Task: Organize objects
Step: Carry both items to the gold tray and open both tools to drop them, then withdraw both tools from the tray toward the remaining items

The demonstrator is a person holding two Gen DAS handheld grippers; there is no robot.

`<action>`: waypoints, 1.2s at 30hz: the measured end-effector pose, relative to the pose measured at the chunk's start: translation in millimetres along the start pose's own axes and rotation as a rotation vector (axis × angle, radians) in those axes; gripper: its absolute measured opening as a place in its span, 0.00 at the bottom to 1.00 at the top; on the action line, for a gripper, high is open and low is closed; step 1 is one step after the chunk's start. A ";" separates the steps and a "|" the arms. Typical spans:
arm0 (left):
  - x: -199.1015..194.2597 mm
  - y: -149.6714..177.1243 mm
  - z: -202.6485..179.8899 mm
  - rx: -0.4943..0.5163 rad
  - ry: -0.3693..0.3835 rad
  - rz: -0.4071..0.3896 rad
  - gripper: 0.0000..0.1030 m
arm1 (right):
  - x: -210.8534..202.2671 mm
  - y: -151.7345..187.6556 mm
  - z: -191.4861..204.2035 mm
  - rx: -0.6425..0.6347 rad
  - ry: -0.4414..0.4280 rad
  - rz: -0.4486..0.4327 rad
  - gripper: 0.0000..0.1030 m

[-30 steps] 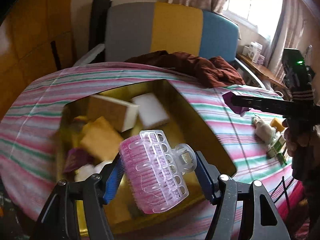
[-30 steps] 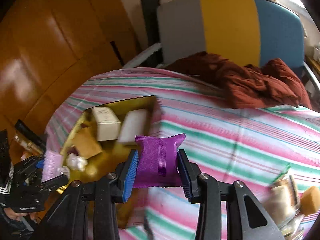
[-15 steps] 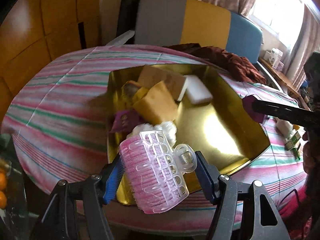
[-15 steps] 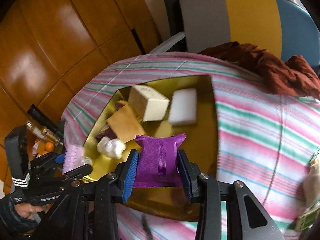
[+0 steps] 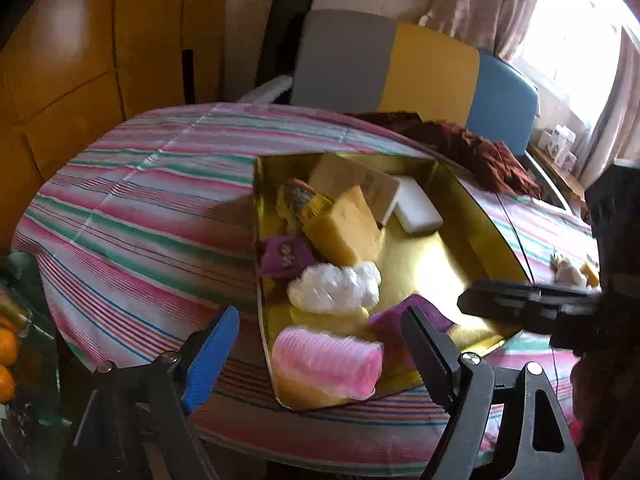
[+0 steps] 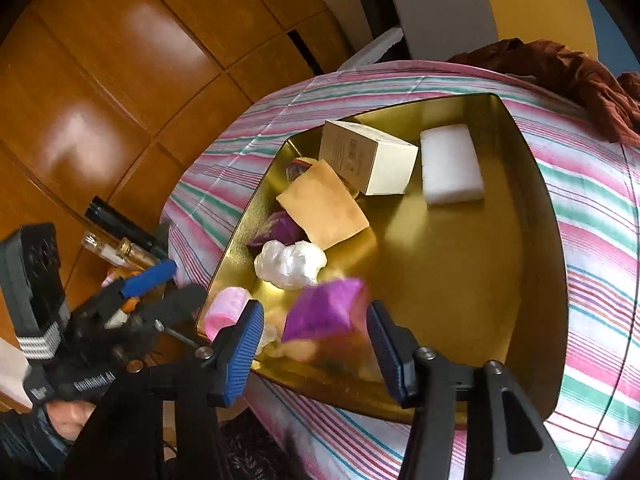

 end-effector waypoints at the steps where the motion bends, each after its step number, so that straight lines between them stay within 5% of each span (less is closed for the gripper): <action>1: -2.1 -2.7 1.8 -0.008 -0.005 -0.011 0.81 | -2.0 0.7 1.0 -0.003 0.008 -0.002 0.52; 22: -27.2 -15.9 -25.9 0.041 -0.038 -0.121 0.90 | -30.3 4.4 6.0 -0.095 0.318 -0.099 0.57; 36: -33.8 -17.8 -48.1 0.104 -0.042 -0.159 0.91 | -52.3 7.0 -8.7 -0.057 0.396 -0.160 0.58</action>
Point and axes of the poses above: each gripper's, at about its wrist camera, not at the fingertips, and x roughly the way its jaws point, z to its left, y to its underside, the point moved 3 cm from there along x, roughly the way its jaws point, and after that the axes turned 13 degrees about -y, right-handed, at the moved point
